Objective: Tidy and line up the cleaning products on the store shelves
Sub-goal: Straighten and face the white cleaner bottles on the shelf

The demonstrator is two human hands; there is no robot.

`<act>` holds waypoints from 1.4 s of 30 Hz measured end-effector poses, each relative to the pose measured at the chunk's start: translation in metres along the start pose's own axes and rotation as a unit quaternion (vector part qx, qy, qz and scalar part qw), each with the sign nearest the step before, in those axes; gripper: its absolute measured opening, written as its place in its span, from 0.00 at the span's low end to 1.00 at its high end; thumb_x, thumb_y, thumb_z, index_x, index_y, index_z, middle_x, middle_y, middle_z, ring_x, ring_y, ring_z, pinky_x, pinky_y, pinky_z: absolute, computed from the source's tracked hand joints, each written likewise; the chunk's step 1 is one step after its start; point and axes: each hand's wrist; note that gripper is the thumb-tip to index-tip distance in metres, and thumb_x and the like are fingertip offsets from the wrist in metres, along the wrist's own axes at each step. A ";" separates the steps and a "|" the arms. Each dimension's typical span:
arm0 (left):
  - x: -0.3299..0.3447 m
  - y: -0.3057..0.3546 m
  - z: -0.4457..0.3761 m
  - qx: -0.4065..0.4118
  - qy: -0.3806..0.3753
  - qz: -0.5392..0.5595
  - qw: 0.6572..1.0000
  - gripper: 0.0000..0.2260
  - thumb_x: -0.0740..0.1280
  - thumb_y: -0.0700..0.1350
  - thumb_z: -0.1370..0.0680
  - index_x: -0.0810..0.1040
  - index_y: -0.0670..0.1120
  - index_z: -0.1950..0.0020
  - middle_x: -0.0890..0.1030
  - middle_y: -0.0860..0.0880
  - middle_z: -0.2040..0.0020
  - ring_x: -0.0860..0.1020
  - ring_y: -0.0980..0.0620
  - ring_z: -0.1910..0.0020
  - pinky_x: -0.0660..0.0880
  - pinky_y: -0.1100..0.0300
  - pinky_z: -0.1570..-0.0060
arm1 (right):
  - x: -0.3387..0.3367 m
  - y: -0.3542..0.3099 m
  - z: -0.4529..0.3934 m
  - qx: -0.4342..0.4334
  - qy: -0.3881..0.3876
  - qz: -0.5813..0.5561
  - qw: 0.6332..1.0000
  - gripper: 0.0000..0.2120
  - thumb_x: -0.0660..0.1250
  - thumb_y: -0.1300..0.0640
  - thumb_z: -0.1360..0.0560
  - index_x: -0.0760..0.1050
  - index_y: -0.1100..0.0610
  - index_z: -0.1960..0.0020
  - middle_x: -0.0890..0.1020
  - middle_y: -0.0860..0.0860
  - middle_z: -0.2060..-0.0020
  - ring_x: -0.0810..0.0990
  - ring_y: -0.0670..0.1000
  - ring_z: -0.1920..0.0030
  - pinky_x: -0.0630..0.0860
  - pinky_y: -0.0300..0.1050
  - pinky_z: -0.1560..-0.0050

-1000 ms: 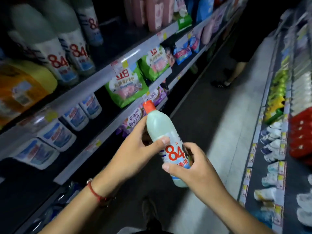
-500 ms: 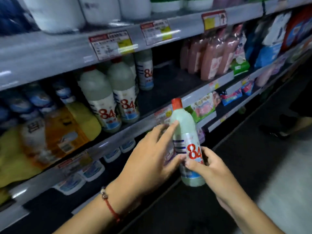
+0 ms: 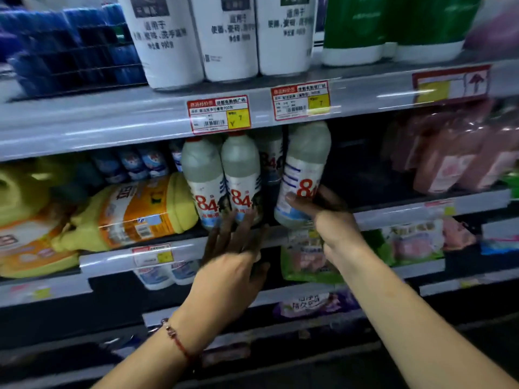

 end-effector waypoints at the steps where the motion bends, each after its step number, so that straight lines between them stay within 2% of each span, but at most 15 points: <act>1: 0.002 0.003 0.000 -0.011 -0.002 -0.004 1.000 0.29 0.65 0.55 0.25 0.67 0.52 0.25 0.60 0.48 0.19 0.58 0.39 0.21 0.58 0.43 0.24 | 0.001 0.002 -0.010 -0.019 -0.009 0.013 1.000 0.16 0.78 0.61 0.30 0.81 0.52 0.44 0.87 0.44 0.53 0.85 0.40 0.54 0.79 0.34 0.54; 4: 0.010 0.010 0.002 -0.036 -0.004 -0.014 0.999 0.28 0.66 0.54 0.26 0.70 0.49 0.27 0.62 0.47 0.20 0.62 0.37 0.23 0.60 0.41 0.25 | 0.004 0.008 -0.030 -0.052 -0.031 0.075 0.995 0.19 0.78 0.62 0.31 0.79 0.53 0.43 0.84 0.45 0.54 0.82 0.36 0.58 0.77 0.31 0.58; 9: 0.019 0.019 0.003 -0.084 -0.019 -0.021 0.996 0.28 0.59 0.57 0.24 0.70 0.48 0.26 0.65 0.44 0.22 0.63 0.36 0.23 0.67 0.37 0.30 | 0.010 0.023 -0.034 -0.083 -0.057 0.143 0.985 0.19 0.79 0.56 0.31 0.79 0.53 0.42 0.86 0.49 0.50 0.84 0.47 0.50 0.81 0.48 0.47; 12: 0.019 0.025 0.005 -0.108 -0.036 -0.021 0.993 0.29 0.56 0.57 0.24 0.68 0.49 0.24 0.65 0.45 0.21 0.64 0.36 0.24 0.66 0.37 0.29 | 0.014 0.023 -0.030 -0.098 -0.050 0.185 0.977 0.22 0.79 0.52 0.31 0.78 0.55 0.40 0.85 0.50 0.47 0.84 0.50 0.48 0.80 0.47 0.47; 14: 0.017 0.026 0.008 -0.120 -0.053 -0.022 0.991 0.30 0.57 0.58 0.23 0.65 0.51 0.22 0.62 0.46 0.20 0.62 0.37 0.23 0.63 0.39 0.27 | 0.013 0.020 -0.028 -0.098 -0.052 0.209 0.972 0.24 0.78 0.51 0.30 0.76 0.55 0.37 0.84 0.51 0.44 0.83 0.51 0.45 0.78 0.46 0.46; 17: 0.011 0.024 0.014 -0.128 -0.069 -0.025 0.989 0.31 0.60 0.58 0.22 0.60 0.52 0.20 0.58 0.47 0.19 0.57 0.39 0.21 0.59 0.40 0.25 | 0.012 0.020 -0.020 -0.082 -0.068 0.250 0.962 0.30 0.75 0.47 0.28 0.70 0.50 0.29 0.81 0.50 0.37 0.80 0.52 0.38 0.77 0.53 0.37; 20: 0.001 0.020 0.027 -0.136 -0.053 -0.017 0.989 0.32 0.52 0.63 0.22 0.61 0.51 0.20 0.63 0.45 0.20 0.60 0.38 0.22 0.61 0.40 0.25 | 0.008 0.025 0.009 -0.106 -0.077 0.302 0.944 0.39 0.73 0.45 0.27 0.58 0.44 0.22 0.72 0.47 0.27 0.72 0.51 0.29 0.72 0.55 0.30; 22: -0.003 0.014 0.041 -0.143 -0.037 -0.020 0.989 0.32 0.51 0.64 0.21 0.63 0.49 0.20 0.66 0.44 0.22 0.64 0.38 0.24 0.63 0.40 0.26 | 0.005 0.028 0.035 -0.136 -0.070 0.365 0.918 0.42 0.72 0.46 0.25 0.52 0.46 0.19 0.64 0.48 0.22 0.65 0.51 0.24 0.67 0.52 0.26; 24: -0.008 0.005 0.059 -0.151 -0.029 -0.025 0.988 0.32 0.52 0.65 0.20 0.64 0.49 0.21 0.67 0.45 0.23 0.67 0.38 0.25 0.66 0.41 0.28 | 0.008 0.029 0.062 -0.140 -0.095 0.450 0.877 0.42 0.69 0.45 0.24 0.49 0.48 0.18 0.58 0.49 0.20 0.58 0.51 0.21 0.61 0.51 0.23; 26: -0.013 -0.010 0.081 -0.154 -0.035 -0.035 0.987 0.30 0.52 0.65 0.19 0.67 0.48 0.23 0.70 0.45 0.25 0.70 0.39 0.28 0.69 0.43 0.31 | 0.022 0.031 0.091 -0.157 -0.157 0.517 0.827 0.38 0.66 0.44 0.22 0.51 0.49 0.18 0.56 0.49 0.19 0.53 0.50 0.20 0.55 0.49 0.21; 28: -0.021 -0.027 0.107 -0.158 -0.041 -0.043 0.986 0.29 0.53 0.64 0.19 0.69 0.48 0.25 0.73 0.44 0.29 0.72 0.40 0.32 0.70 0.45 0.34 | 0.044 0.034 0.118 -0.186 -0.228 0.566 0.770 0.35 0.64 0.43 0.21 0.54 0.49 0.19 0.57 0.49 0.20 0.54 0.53 0.20 0.51 0.49 0.21; 31: -0.037 -0.058 0.151 -0.183 -0.043 -0.046 0.981 0.30 0.52 0.64 0.19 0.69 0.48 0.24 0.74 0.43 0.28 0.73 0.40 0.31 0.71 0.45 0.33 | 0.086 0.040 0.156 -0.201 -0.301 0.606 0.708 0.34 0.60 0.41 0.19 0.49 0.46 0.18 0.53 0.46 0.19 0.49 0.53 0.19 0.42 0.47 0.21; 34: -0.054 -0.091 0.199 -0.214 -0.040 -0.038 0.975 0.30 0.53 0.64 0.20 0.67 0.49 0.23 0.71 0.43 0.25 0.71 0.42 0.29 0.71 0.47 0.32 | 0.129 0.049 0.186 -0.226 -0.328 0.609 0.686 0.35 0.59 0.40 0.19 0.46 0.45 0.18 0.48 0.44 0.19 0.42 0.50 0.19 0.37 0.47 0.21; 42: -0.089 -0.172 0.313 -0.285 -0.021 -0.066 0.956 0.30 0.55 0.63 0.20 0.70 0.48 0.24 0.73 0.42 0.27 0.74 0.41 0.31 0.74 0.47 0.35 | 0.241 0.078 0.253 -0.250 -0.378 0.595 0.663 0.36 0.59 0.39 0.19 0.44 0.43 0.19 0.48 0.44 0.19 0.41 0.50 0.19 0.37 0.48 0.21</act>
Point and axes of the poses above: each hand's wrist, its own z-axis away from the middle knuckle, its own x-axis out of the palm, y = z × x
